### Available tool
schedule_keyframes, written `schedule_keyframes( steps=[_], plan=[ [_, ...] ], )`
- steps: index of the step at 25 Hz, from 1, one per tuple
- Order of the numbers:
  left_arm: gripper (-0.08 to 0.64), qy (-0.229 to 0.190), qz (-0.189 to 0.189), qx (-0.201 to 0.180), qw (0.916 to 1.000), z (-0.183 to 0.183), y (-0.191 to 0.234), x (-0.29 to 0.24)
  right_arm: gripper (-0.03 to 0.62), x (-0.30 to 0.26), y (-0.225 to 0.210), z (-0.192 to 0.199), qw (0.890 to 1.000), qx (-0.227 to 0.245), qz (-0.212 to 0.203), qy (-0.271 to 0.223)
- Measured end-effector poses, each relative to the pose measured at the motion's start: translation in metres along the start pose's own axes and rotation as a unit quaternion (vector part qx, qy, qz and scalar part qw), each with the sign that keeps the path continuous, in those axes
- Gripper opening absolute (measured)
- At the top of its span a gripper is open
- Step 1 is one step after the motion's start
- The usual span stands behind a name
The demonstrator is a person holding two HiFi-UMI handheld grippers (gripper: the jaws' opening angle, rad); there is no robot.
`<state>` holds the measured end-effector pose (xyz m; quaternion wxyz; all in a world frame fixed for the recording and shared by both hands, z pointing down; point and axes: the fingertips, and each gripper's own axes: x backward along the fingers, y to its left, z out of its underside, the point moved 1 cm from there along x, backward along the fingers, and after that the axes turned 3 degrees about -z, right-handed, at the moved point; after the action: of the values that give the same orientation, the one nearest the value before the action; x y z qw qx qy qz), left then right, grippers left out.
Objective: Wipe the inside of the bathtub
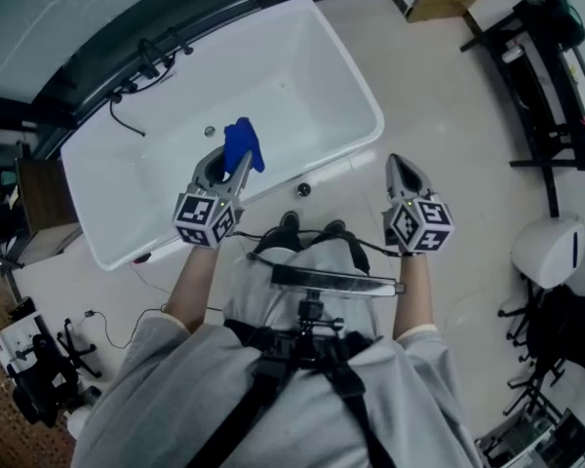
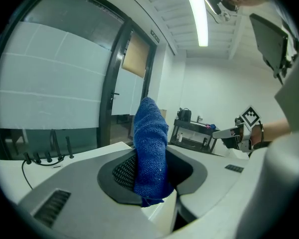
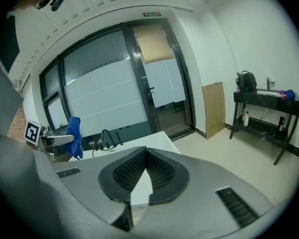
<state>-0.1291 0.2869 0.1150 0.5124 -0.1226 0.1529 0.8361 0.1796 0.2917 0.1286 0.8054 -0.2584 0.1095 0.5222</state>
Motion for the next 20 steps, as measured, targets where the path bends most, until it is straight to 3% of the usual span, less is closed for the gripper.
schedule_keyframes(
  steps=[8,20],
  plan=[
    [0.133,0.004,-0.027,0.003,0.9996,-0.008,-0.047,-0.034,0.009,-0.001,-0.065,-0.016,1.000,0.002,-0.025,0.007],
    [0.133,-0.032,-0.155,0.065,0.9852,-0.029,-0.138,-0.068,0.009,0.011,-0.179,-0.038,0.991,0.023,-0.122,0.040]
  ],
)
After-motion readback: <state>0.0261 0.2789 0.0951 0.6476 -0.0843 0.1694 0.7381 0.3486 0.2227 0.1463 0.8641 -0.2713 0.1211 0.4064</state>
